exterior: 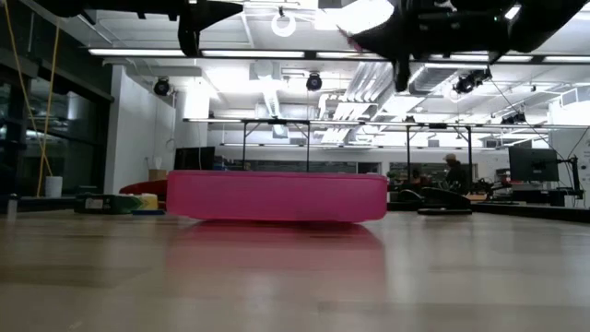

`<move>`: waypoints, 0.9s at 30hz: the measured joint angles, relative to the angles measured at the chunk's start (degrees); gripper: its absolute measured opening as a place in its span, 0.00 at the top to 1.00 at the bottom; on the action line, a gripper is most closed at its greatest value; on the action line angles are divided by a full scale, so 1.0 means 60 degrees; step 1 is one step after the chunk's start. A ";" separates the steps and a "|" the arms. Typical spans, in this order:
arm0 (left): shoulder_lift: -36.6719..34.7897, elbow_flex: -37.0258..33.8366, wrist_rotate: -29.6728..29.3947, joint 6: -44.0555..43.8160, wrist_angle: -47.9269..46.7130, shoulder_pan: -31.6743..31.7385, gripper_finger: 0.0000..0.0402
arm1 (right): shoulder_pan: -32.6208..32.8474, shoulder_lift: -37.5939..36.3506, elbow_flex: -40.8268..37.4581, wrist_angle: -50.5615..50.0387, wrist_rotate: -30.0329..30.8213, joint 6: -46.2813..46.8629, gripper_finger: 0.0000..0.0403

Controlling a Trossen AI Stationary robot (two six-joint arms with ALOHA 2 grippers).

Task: Pack school essentials
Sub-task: Put the pink pencil into the pink supply box

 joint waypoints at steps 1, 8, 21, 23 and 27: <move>0.0000 0.0000 0.0000 -0.0116 0.0000 -0.0001 0.68 | 0.0100 0.0170 0.0004 0.0434 -0.0179 -0.0001 1.00; 0.0000 0.0000 0.0004 -0.0137 0.0000 0.0000 0.68 | 0.0559 0.1209 0.0004 0.2351 -0.0475 0.0007 1.00; 0.0000 0.0000 0.0007 -0.0134 0.0000 0.0000 0.68 | 0.0562 0.1332 0.0015 0.2848 -0.0487 0.0038 1.00; 0.0001 0.0000 0.0007 -0.0134 0.0000 -0.0003 0.68 | 0.0568 0.1332 0.0015 0.2817 -0.0547 0.0244 1.00; 0.0000 0.0000 0.0007 -0.0134 0.0004 -0.0001 0.68 | 0.0817 0.1331 0.0212 0.1221 -0.0823 0.0480 1.00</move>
